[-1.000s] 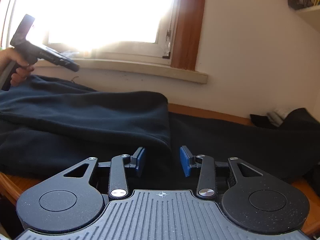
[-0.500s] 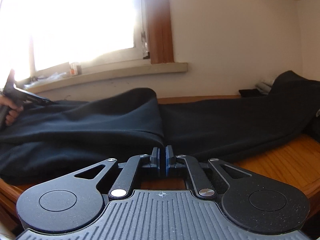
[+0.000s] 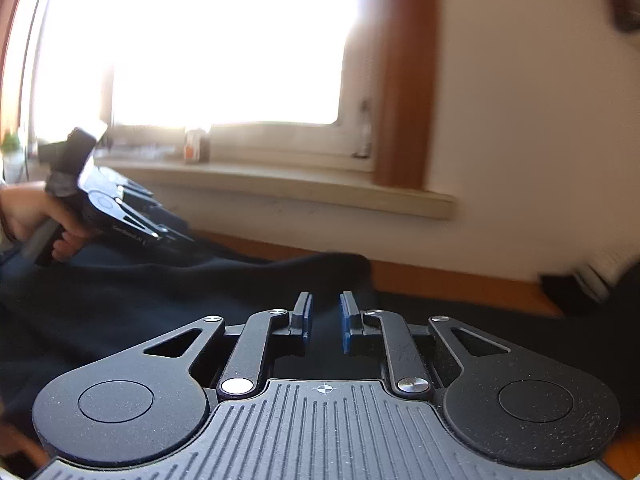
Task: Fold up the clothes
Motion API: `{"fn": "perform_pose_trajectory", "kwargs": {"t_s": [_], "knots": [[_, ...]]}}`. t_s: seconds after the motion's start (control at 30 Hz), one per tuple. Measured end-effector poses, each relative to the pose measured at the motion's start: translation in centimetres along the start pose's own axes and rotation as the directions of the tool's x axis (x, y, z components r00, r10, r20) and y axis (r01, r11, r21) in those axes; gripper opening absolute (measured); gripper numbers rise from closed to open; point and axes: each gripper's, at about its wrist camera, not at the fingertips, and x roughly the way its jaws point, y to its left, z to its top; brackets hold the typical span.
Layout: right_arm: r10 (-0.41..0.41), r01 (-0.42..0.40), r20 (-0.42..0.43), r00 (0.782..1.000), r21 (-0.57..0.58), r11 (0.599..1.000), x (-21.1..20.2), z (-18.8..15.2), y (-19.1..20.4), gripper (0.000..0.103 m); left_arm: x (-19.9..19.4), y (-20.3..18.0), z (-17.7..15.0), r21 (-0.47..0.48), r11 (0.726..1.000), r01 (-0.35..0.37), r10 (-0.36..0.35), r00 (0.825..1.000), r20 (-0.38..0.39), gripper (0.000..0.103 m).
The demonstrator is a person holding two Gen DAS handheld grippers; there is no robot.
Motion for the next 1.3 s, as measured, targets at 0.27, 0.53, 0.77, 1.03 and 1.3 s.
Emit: {"fn": "perform_pose_trajectory", "kwargs": {"t_s": [0.27, 0.53, 0.77, 1.03, 1.3], "knots": [[0.098, -0.089, -0.188, 0.977, 0.056, 0.994, 11.0, 3.4, -1.8, 0.023, 0.3, 1.0, -1.5, -0.071, 0.993, 0.093, -0.091, 0.995, 0.027, 0.0], [0.05, -0.024, -0.25, 0.967, 0.104, 0.994, 12.5, 0.4, -2.7, 0.022, -0.5, 3.2, -1.7, -0.198, 0.973, 0.121, -0.107, 0.991, 0.078, 0.0], [0.075, -0.076, -0.192, 0.978, 0.003, 0.997, 12.3, 2.4, -0.3, 0.024, -1.0, 2.2, -1.7, -0.118, 0.982, 0.147, -0.135, 0.985, 0.105, 0.047], [0.097, -0.074, -0.242, 0.965, 0.1, 0.992, 13.6, 0.3, -1.9, 0.025, 0.6, 1.2, -1.6, -0.072, 0.982, 0.174, -0.173, 0.985, 0.014, 0.036], [0.034, -0.031, -0.15, 0.988, 0.024, 0.999, 12.3, 0.4, -0.8, 0.025, -2.1, 2.7, -2.3, -0.158, 0.974, 0.162, -0.132, 0.973, 0.187, 0.007]]}}
